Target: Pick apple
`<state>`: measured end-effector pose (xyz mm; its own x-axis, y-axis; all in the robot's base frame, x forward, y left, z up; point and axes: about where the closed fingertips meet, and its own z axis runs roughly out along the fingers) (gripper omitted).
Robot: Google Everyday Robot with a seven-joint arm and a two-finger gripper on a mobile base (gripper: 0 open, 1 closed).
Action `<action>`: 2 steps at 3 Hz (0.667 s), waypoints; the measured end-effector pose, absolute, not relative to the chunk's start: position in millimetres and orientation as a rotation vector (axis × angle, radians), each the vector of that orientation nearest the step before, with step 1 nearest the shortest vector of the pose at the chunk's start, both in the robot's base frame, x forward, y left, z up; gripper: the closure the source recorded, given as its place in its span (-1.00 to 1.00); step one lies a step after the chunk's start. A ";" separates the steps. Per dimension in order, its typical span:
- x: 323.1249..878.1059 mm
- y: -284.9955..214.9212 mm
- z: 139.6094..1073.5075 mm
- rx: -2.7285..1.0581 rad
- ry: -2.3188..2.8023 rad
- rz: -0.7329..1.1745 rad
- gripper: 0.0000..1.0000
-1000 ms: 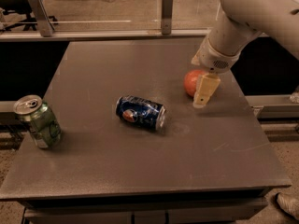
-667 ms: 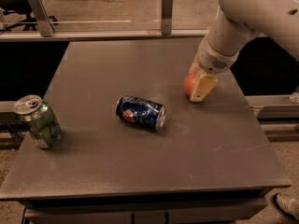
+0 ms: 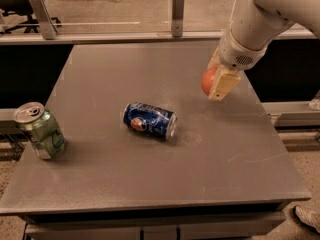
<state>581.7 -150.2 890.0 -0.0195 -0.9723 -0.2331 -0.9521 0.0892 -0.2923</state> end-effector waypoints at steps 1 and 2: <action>564.5 -158.4 942.4 -1.868 1.934 -0.104 1.00; 564.5 -158.3 942.5 -1.868 1.934 -0.104 1.00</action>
Offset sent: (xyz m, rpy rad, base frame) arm -0.0139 -0.0077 0.0405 0.0216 -0.0529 0.0120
